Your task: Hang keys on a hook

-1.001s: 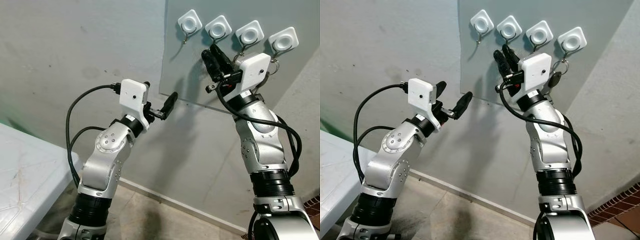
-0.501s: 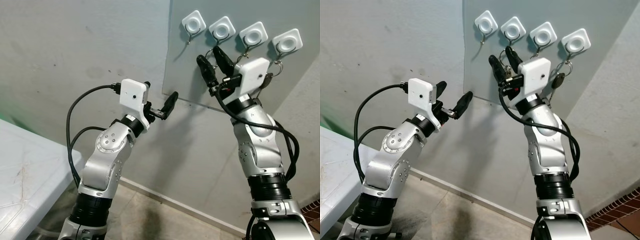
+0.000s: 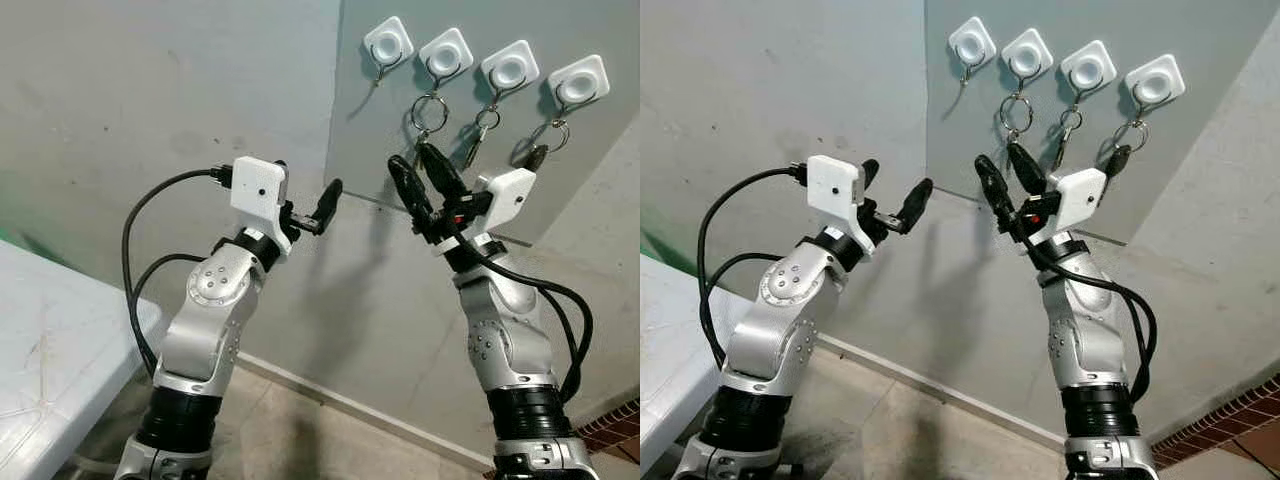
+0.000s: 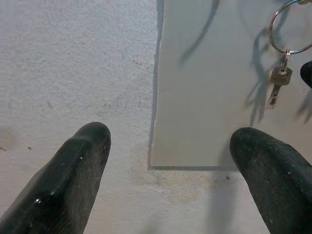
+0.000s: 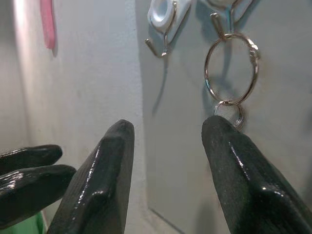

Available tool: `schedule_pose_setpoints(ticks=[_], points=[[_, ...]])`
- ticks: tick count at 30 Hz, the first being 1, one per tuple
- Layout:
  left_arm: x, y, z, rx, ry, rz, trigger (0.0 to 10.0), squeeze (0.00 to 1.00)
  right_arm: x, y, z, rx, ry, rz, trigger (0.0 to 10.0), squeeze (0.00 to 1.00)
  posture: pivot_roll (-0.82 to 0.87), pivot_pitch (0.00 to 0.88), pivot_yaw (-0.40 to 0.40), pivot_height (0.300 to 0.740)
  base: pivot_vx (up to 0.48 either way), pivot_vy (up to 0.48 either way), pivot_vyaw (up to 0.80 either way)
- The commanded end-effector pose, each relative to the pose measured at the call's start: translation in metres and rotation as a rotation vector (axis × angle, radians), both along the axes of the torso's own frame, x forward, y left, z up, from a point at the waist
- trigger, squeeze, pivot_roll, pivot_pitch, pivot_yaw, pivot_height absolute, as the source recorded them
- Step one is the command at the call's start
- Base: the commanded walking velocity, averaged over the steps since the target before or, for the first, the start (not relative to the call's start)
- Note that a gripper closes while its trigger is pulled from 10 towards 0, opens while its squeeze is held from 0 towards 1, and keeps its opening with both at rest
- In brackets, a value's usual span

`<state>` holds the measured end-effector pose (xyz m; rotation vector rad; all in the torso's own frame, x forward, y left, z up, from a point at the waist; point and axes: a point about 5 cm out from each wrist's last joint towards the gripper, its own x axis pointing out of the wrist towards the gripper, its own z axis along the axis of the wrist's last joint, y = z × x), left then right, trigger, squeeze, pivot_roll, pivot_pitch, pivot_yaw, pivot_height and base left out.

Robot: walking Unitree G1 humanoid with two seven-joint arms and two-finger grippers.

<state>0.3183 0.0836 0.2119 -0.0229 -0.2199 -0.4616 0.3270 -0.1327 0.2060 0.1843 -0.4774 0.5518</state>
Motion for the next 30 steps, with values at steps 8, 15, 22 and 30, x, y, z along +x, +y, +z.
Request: schedule_pose_setpoints(ticks=[8,15,22,30], points=[[-0.002,0.009,-0.030,0.001,0.063,0.062,10.0,0.00,-0.005,-0.003,-0.020,-0.008,0.069,-0.034,10.0,0.00,0.03,0.057,-0.043,0.732,0.000,0.000,0.00],[-0.003,0.023,-0.060,-0.038,0.157,0.123,10.0,0.00,-0.015,-0.014,-0.050,-0.019,0.160,-0.122,10.0,0.00,0.02,0.052,-0.036,0.732,0.000,0.000,0.00],[-0.009,0.042,-0.107,-0.010,0.263,0.210,10.0,0.00,-0.033,-0.029,-0.100,-0.084,0.321,-0.264,10.0,0.00,0.02,0.046,-0.028,0.732,0.000,0.000,0.00],[-0.012,0.054,-0.124,-0.189,0.325,0.251,10.0,0.00,-0.044,-0.028,-0.122,-0.109,0.413,-0.372,10.0,0.00,0.02,0.029,-0.018,0.732,0.000,0.000,0.00]])
